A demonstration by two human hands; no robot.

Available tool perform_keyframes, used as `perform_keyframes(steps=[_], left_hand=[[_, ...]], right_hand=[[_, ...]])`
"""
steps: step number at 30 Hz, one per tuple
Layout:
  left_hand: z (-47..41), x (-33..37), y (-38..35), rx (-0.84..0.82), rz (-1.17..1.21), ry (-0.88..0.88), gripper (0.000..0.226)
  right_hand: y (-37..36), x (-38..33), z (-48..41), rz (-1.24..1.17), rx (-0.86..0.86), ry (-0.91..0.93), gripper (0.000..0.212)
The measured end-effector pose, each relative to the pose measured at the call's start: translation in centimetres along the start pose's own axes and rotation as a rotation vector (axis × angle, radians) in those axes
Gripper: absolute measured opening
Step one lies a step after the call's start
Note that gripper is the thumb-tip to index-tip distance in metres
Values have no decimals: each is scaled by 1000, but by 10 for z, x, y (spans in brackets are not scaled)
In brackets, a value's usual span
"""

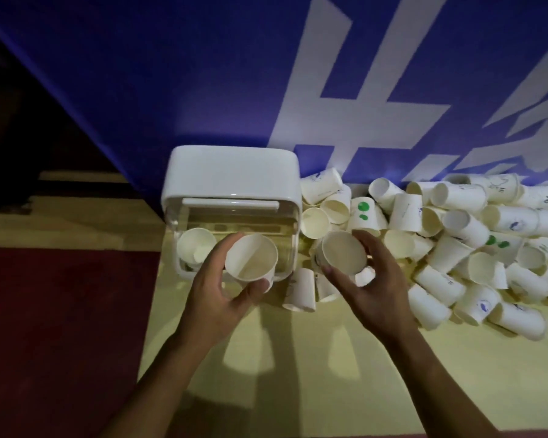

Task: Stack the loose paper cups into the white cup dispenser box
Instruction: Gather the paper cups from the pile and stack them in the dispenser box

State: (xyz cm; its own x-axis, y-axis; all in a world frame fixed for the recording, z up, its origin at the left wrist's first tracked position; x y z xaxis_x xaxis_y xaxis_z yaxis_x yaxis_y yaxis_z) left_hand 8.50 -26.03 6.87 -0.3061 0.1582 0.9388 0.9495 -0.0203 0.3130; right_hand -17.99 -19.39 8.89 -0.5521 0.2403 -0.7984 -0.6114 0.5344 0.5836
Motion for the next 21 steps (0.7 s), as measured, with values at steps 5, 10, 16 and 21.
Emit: perform_keyframes(steps=[5, 10, 16, 21], left_hand=[[-4, -24, 71, 94, -38, -11, 77], [-12, -42, 118, 135, -65, -30, 77], [-15, -60, 134, 149, -40, 3, 74], [-14, -66, 147, 139, -9, 19, 73]], right_hand=[[-69, -57, 22, -100, -103, 80, 66], [-112, -93, 34, -129, -144, 147, 68], [-142, -113, 38, -145, -139, 170, 72], [-177, -122, 40, -142, -184, 206, 73]])
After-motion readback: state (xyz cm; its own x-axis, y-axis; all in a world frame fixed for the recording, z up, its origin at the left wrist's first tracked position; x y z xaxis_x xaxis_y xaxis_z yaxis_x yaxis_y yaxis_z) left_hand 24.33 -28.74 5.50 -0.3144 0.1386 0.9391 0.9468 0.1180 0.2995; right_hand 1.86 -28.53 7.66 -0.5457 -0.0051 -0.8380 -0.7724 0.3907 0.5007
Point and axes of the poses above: each hand's wrist, its own z-axis away from the middle knuckle, its own y-axis out of the back of the hand, x = y × z, the point moved 6 cm from there along -z, towards the middle knuckle, and after that the axes turned 12 degrees about x, right-handed, at the moved point
